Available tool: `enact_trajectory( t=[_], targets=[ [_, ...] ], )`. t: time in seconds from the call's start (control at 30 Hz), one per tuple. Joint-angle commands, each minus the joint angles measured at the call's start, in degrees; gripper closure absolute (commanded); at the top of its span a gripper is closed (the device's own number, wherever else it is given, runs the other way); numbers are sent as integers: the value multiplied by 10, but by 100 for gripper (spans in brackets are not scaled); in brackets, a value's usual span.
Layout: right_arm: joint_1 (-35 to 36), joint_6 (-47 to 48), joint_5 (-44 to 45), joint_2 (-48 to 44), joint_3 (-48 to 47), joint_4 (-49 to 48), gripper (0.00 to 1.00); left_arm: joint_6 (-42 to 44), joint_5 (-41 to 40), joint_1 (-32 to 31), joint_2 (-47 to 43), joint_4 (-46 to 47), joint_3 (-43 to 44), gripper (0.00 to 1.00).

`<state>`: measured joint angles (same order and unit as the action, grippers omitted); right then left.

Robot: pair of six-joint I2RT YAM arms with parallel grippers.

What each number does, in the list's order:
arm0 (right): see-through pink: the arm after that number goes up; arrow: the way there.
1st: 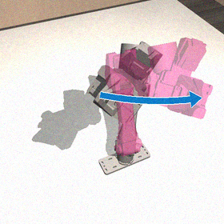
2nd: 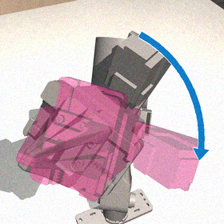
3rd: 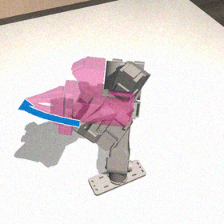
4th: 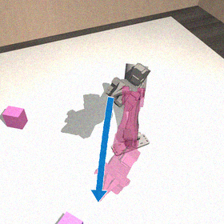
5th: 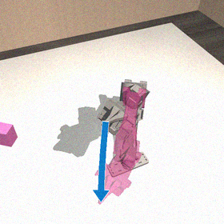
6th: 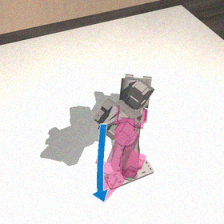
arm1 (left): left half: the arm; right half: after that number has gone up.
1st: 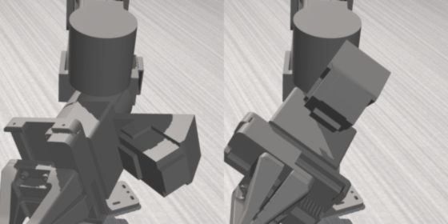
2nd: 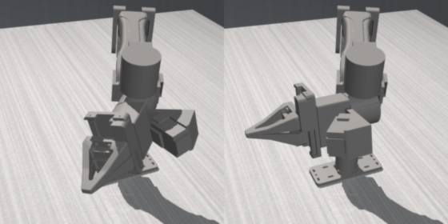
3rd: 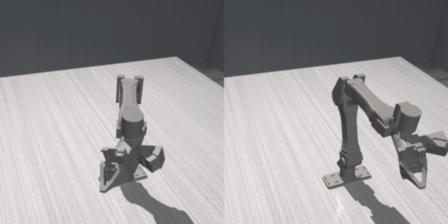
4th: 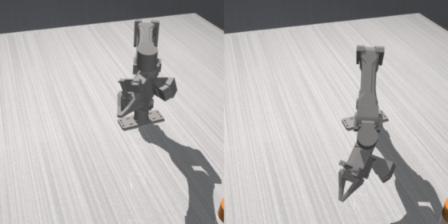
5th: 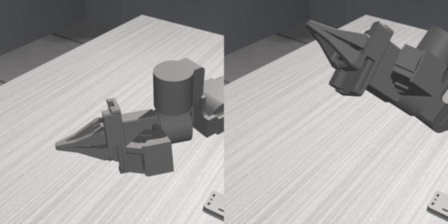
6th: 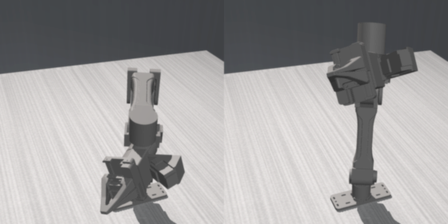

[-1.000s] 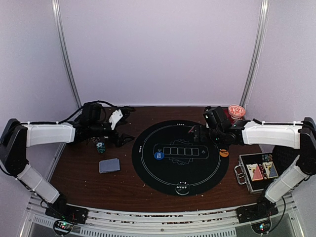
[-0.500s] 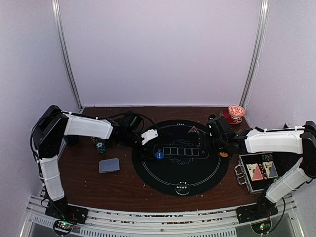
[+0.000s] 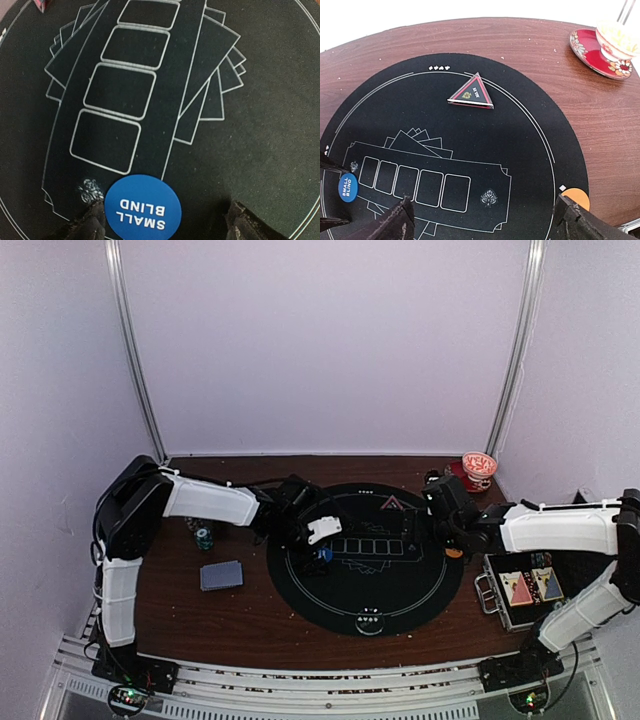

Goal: Distribute texas hold em gaming equipment
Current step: Pick up the small blind button from the poker table mat.

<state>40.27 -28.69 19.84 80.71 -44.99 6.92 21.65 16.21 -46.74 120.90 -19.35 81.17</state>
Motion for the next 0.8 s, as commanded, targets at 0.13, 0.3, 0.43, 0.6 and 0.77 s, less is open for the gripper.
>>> enact_trajectory(
  t=[0.13, 0.3, 0.43, 0.6, 0.77],
  targets=[
    [4, -3, 13, -21, 7, -11, 3, -14, -46, 3, 19, -20, 25, 15],
    [4, -1, 13, -23, 7, -11, 3, -8, -47, 4, 34, -35, 36, 19],
    [4, -1, 12, -27, 8, -12, 3, -4, -44, 4, 46, -59, 47, 26],
    [4, -1, 12, -30, 9, -13, 3, 1, -52, 4, 47, -71, 47, 35],
    [4, 0, 12, -33, 10, -13, 3, 3, -59, 4, 44, -81, 42, 43]
  ],
)
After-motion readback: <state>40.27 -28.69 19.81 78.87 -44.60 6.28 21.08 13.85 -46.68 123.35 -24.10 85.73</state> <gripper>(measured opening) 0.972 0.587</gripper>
